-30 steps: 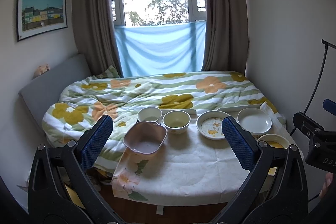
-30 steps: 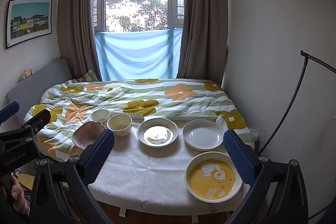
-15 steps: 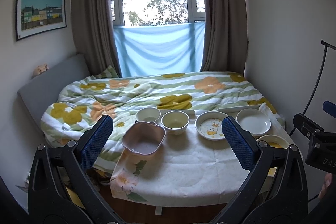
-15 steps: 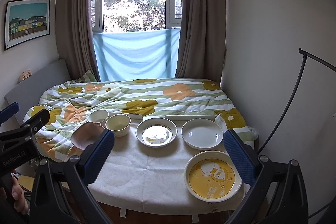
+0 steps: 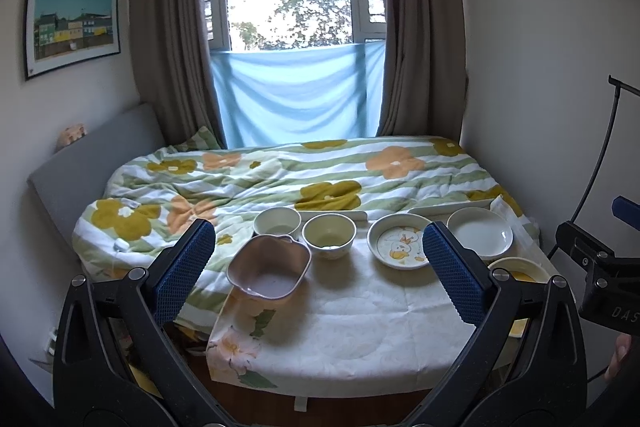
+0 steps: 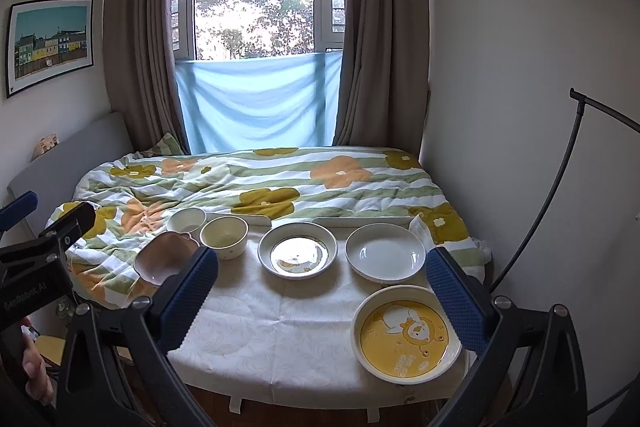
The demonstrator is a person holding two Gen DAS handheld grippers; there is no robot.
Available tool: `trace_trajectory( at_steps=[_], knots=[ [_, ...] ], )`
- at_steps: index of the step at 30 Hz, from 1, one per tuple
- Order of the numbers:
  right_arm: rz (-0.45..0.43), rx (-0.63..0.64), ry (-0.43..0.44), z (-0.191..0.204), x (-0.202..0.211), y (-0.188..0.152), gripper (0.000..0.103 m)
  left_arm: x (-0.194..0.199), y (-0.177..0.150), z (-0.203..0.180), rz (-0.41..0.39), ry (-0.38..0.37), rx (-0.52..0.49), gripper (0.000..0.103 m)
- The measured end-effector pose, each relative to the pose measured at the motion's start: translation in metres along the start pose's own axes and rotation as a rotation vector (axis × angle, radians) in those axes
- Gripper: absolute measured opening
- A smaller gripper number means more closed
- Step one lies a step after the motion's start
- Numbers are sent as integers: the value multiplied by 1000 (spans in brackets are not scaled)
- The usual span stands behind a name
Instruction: Organize plates and bowls
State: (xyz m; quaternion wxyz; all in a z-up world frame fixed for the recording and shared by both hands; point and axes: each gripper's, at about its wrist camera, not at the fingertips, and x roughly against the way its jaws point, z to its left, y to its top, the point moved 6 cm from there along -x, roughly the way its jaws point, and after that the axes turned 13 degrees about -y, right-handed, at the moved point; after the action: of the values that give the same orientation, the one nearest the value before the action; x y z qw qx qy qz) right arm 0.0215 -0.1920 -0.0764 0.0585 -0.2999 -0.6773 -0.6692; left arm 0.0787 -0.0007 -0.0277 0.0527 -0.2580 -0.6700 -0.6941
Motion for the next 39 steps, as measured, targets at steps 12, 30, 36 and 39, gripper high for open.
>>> trace_trajectory(
  at_steps=[12,30,36,39],
  knots=[
    [267,-252,-134,-67,-46,-61,103,-122,-33,-57,285,-343,-128,103],
    [599,-571,-39,-147,-162,-204,72,-313,-173,-198,819,-804,-151,97],
    [622,-633,-3,-173,-191,-216,55,-349,-200,-223,918,-828,-151,69],
    [634,-638,5,-182,-203,-218,43,-360,-208,-228,953,-828,-150,59]
  ],
)
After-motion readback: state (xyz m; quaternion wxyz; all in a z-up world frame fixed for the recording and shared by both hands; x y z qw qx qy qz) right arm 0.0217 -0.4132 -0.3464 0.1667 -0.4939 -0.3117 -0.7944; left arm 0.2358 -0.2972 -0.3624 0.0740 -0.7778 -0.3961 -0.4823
